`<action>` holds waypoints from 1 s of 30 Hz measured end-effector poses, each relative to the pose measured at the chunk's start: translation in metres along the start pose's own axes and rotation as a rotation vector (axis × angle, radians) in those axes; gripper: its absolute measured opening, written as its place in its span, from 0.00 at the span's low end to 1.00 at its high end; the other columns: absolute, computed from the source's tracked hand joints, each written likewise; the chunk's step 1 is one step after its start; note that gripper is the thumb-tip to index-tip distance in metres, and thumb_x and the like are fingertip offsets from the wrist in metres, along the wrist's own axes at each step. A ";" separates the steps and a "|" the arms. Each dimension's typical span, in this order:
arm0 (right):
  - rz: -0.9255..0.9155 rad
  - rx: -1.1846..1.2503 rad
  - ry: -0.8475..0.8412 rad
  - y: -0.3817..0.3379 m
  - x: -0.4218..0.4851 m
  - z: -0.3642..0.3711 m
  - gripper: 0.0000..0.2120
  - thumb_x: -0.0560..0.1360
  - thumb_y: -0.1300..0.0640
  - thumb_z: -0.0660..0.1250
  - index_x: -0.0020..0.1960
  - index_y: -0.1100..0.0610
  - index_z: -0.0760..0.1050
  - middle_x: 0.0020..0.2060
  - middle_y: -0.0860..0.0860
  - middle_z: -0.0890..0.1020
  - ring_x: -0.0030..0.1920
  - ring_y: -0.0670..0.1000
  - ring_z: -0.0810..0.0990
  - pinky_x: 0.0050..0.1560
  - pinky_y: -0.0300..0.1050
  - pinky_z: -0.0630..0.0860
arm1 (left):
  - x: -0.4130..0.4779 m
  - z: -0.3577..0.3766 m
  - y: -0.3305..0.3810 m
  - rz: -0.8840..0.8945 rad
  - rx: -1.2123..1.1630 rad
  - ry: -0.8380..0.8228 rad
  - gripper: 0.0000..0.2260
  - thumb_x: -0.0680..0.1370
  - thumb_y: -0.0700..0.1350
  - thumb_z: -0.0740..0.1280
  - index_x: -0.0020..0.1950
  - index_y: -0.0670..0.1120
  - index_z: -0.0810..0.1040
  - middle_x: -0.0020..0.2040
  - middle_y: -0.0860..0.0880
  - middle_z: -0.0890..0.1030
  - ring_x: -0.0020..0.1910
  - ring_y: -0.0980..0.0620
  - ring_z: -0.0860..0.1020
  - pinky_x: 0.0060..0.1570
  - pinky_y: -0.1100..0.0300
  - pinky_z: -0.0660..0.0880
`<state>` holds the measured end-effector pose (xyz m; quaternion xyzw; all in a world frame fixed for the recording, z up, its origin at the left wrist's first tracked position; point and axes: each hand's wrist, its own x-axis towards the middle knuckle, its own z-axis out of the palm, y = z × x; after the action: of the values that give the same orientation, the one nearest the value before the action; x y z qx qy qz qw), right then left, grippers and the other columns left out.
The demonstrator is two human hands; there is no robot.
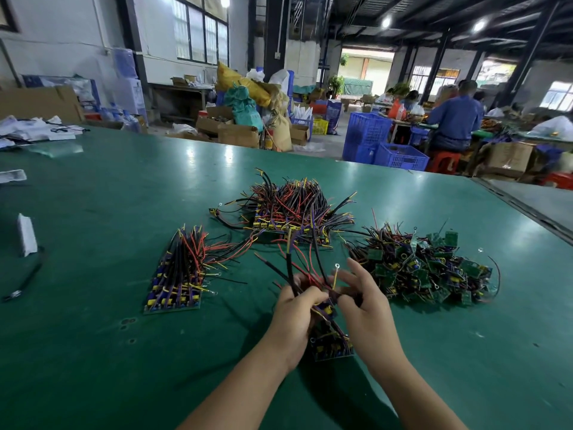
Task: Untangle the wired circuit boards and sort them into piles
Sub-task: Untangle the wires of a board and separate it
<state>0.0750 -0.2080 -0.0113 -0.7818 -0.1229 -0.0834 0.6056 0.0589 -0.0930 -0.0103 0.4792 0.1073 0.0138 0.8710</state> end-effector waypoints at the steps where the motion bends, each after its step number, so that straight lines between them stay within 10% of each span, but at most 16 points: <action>1: 0.005 -0.024 0.009 0.002 0.001 0.000 0.30 0.75 0.72 0.60 0.72 0.50 0.66 0.52 0.39 0.81 0.47 0.41 0.81 0.48 0.35 0.77 | -0.001 0.000 0.000 0.009 0.016 -0.021 0.13 0.73 0.30 0.64 0.57 0.37 0.75 0.54 0.35 0.81 0.47 0.42 0.80 0.48 0.51 0.75; 5: -0.030 -0.091 -0.007 0.006 -0.001 0.001 0.35 0.75 0.73 0.61 0.74 0.47 0.60 0.53 0.43 0.82 0.55 0.40 0.80 0.57 0.41 0.76 | -0.006 0.004 -0.002 0.105 0.033 -0.083 0.16 0.73 0.28 0.68 0.58 0.40 0.72 0.48 0.41 0.82 0.49 0.44 0.80 0.58 0.45 0.73; 13: -0.050 -0.081 -0.234 0.001 -0.009 0.005 0.46 0.66 0.61 0.62 0.76 0.38 0.44 0.66 0.32 0.69 0.64 0.32 0.72 0.58 0.28 0.69 | -0.005 0.004 0.000 0.064 0.027 -0.041 0.04 0.76 0.37 0.69 0.48 0.44 0.83 0.47 0.39 0.84 0.45 0.45 0.83 0.44 0.56 0.80; 21: -0.222 -0.370 -0.253 -0.004 -0.008 0.004 0.34 0.67 0.57 0.73 0.72 0.45 0.68 0.64 0.39 0.74 0.63 0.34 0.71 0.62 0.27 0.65 | -0.002 0.004 0.006 -0.123 -0.114 0.106 0.21 0.66 0.55 0.73 0.50 0.41 0.82 0.48 0.42 0.85 0.48 0.44 0.84 0.48 0.51 0.79; 26: -0.285 -0.445 -0.162 -0.002 -0.007 0.002 0.28 0.67 0.62 0.75 0.66 0.49 0.76 0.54 0.30 0.73 0.55 0.34 0.74 0.55 0.20 0.63 | -0.004 0.002 0.004 -0.134 -0.080 -0.068 0.14 0.64 0.52 0.74 0.43 0.45 0.86 0.49 0.44 0.85 0.54 0.44 0.82 0.60 0.47 0.76; 30: -0.320 -0.392 -0.139 -0.003 -0.009 0.005 0.26 0.66 0.65 0.72 0.61 0.47 0.79 0.41 0.26 0.78 0.48 0.33 0.79 0.46 0.22 0.68 | -0.005 0.005 0.002 -0.088 -0.141 -0.044 0.08 0.64 0.45 0.74 0.40 0.45 0.84 0.43 0.46 0.85 0.45 0.49 0.84 0.46 0.54 0.79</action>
<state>0.0653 -0.2028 -0.0120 -0.8588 -0.2676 -0.1464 0.4116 0.0552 -0.0962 -0.0053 0.4116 0.1076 -0.0275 0.9046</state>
